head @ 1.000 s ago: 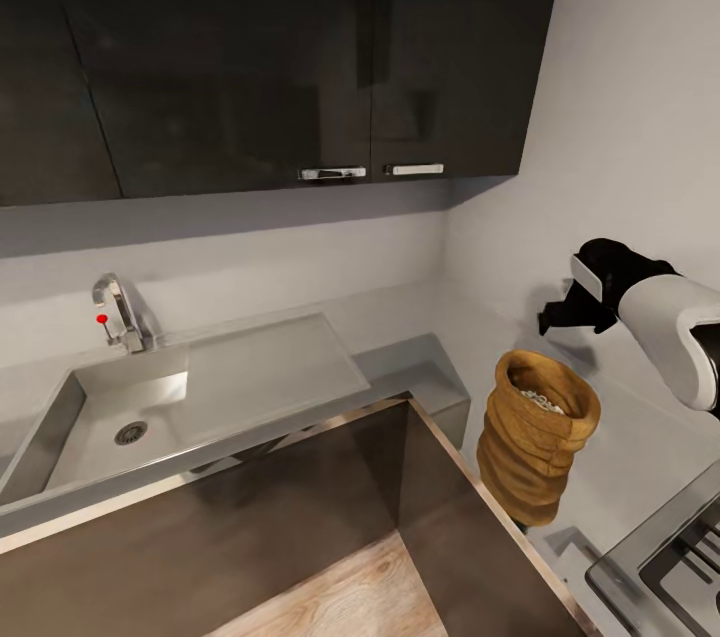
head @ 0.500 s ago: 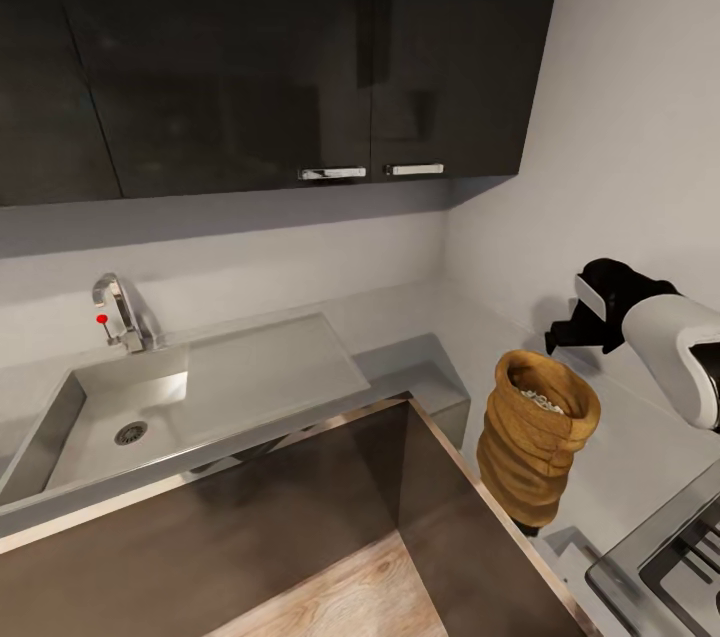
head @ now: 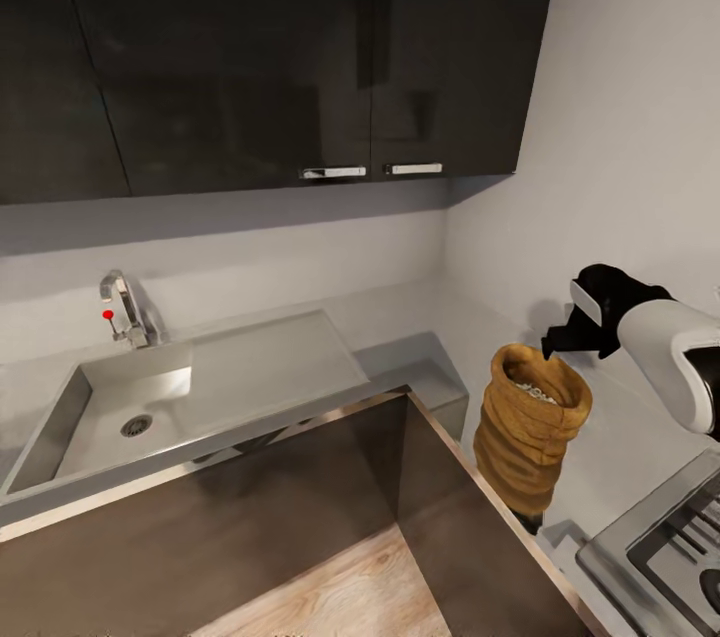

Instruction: In the kitchen, take the popcorn bag from the countertop, put it into the microwave, and heat it until the popcorn is cooked so the cooked popcorn ends up inside the bag.

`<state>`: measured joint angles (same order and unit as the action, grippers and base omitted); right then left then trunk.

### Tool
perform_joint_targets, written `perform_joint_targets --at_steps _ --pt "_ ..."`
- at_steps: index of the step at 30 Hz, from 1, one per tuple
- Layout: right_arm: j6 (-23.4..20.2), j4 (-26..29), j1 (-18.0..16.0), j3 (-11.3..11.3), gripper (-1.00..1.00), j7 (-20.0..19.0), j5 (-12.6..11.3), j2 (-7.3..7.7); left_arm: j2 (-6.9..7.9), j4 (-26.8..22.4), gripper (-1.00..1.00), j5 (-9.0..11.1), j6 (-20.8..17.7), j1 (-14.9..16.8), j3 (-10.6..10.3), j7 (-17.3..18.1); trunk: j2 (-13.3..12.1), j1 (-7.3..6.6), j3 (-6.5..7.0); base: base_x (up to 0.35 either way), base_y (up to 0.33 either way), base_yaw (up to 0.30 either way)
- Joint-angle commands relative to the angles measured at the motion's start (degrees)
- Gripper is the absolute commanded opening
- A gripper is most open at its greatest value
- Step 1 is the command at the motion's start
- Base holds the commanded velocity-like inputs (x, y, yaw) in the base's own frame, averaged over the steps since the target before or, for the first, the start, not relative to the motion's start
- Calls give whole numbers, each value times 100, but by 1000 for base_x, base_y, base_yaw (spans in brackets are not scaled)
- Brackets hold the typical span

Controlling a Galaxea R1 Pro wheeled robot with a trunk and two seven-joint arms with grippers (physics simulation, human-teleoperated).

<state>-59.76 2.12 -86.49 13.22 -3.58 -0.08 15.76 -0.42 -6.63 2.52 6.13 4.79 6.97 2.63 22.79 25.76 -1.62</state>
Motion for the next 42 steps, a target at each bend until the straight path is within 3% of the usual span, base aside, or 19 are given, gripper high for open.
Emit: perform_joint_targets --at_steps 1,42 --pt "-24 10 13 40 100 -38 -1 3 -2 4 100 27 16 5 39 27 12 2 -14 -67 0 0" --pt "-24 21 602 31 100 -38 -1 -18 22 4 100 29 16 5 50 27 12 2 -14 -35 0 0"
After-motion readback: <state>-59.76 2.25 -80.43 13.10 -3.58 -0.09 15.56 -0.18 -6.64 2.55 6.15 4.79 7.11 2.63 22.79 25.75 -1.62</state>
